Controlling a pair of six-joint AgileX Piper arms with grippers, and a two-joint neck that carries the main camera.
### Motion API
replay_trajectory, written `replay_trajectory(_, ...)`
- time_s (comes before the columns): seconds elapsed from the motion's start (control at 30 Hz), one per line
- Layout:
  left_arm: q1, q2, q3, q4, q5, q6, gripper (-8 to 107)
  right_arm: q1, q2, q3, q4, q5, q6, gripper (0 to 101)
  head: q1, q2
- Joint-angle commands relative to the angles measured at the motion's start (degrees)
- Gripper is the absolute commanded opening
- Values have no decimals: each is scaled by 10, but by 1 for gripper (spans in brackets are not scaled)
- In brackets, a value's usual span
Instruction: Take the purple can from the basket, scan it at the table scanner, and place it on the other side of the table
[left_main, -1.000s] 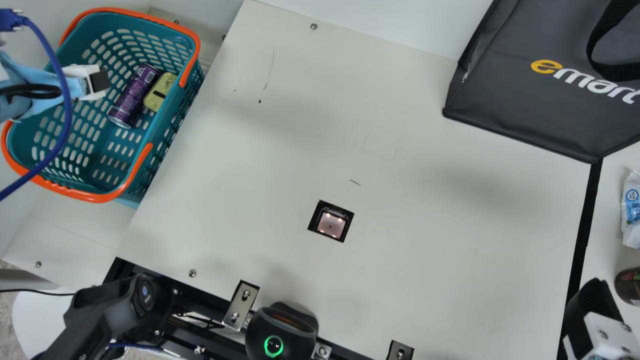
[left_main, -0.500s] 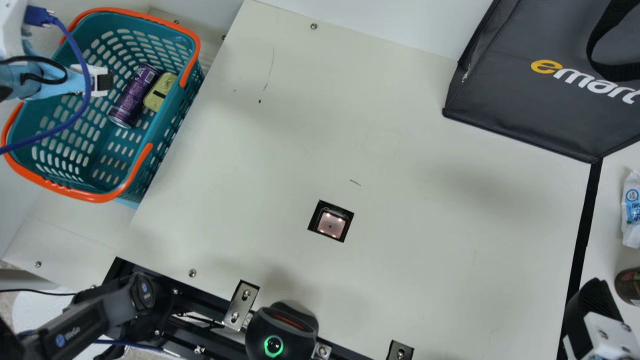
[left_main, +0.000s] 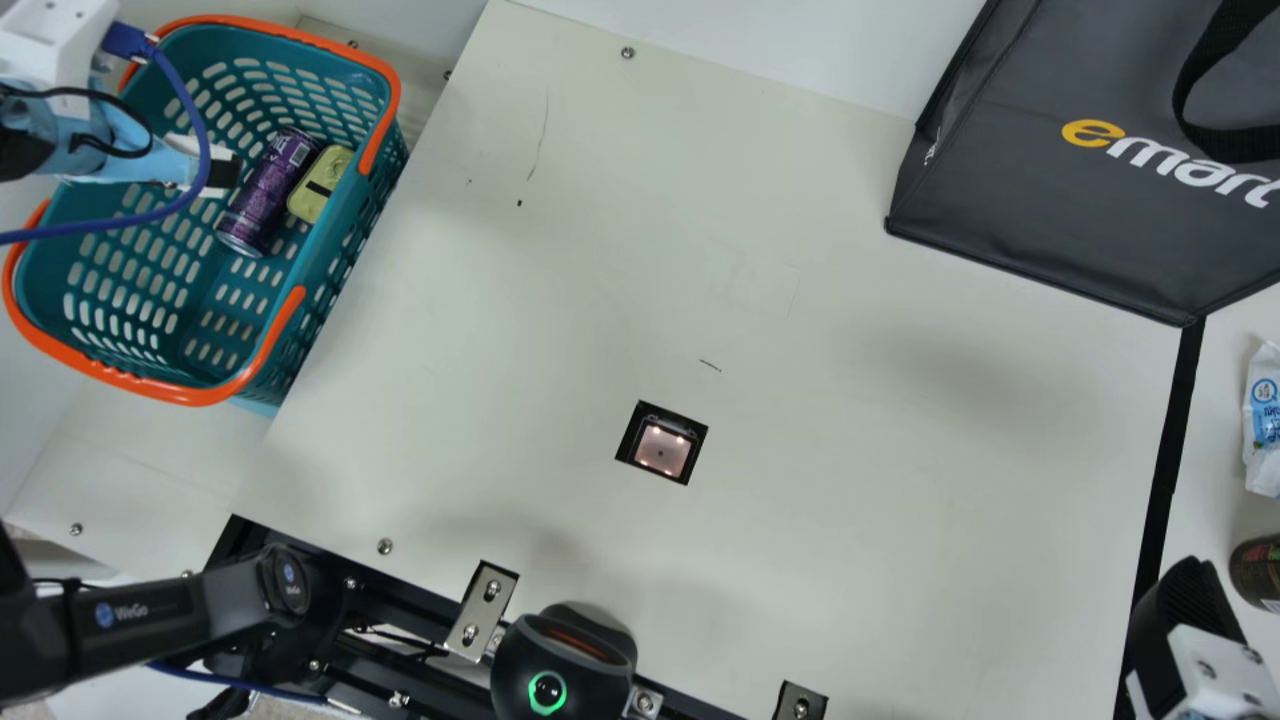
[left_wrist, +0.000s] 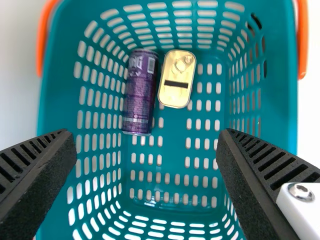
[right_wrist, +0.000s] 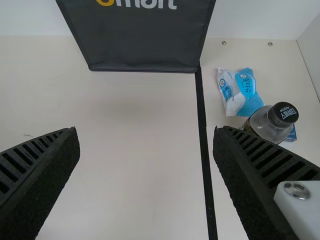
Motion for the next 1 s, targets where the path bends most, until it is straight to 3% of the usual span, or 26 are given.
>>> replay_trajectory(0.0,1,19,-2,-2,-4,11,90,0,0,0,0,0,0,95,-15,1)
replay_trajectory(0.97,24,191,21,-11,-94,101,90,0,0,0,0,0,0,95,-15,1)
